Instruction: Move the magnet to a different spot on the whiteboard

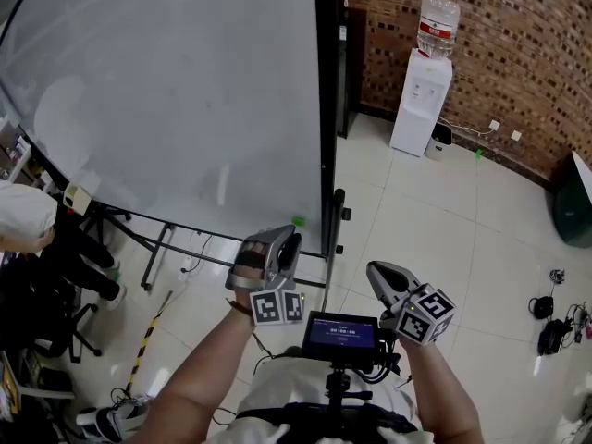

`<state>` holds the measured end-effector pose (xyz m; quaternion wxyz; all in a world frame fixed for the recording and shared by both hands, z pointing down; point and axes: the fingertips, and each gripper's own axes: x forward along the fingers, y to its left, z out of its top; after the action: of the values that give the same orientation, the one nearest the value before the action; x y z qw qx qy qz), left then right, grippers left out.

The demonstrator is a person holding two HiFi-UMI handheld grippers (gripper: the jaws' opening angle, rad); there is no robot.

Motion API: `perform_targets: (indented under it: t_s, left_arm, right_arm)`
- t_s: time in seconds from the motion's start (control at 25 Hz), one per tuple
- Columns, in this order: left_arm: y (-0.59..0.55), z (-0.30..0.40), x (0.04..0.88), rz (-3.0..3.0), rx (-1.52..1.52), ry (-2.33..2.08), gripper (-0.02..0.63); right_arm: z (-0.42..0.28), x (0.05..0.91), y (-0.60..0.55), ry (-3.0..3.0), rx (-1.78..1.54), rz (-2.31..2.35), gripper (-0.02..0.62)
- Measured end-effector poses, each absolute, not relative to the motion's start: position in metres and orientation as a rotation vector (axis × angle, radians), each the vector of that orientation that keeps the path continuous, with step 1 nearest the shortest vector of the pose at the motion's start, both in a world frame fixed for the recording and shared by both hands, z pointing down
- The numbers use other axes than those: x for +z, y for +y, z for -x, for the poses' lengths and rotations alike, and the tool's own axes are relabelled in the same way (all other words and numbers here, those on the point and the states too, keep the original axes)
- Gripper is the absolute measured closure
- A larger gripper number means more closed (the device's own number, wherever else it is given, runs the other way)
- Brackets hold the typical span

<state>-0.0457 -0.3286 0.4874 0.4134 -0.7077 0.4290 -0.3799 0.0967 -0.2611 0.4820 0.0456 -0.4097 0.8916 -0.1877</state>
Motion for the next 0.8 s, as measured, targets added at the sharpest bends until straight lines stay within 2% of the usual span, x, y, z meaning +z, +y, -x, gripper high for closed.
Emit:
perform_targets:
  t_s: [0.28,0.4,0.8]
  left_arm:
    - [-0.341,0.038,0.492,1.735,-0.973,1.121,0.465]
    - [-0.343,0.037,0.495,1.725,-0.977,1.144,0.44]
    - [-0.353,0.029,0.496,1.698,-0.967,1.227,0.439]
  right_arm:
    - [-0.11,0.483,-0.275,2.748,-0.576,1.217,0.584]
    - [-0.115,0.483,-0.278,2.759,-0.571,1.205,0.584]
    - [-0.138,0.486,-0.28,2.791,-0.561,1.194,0.584]
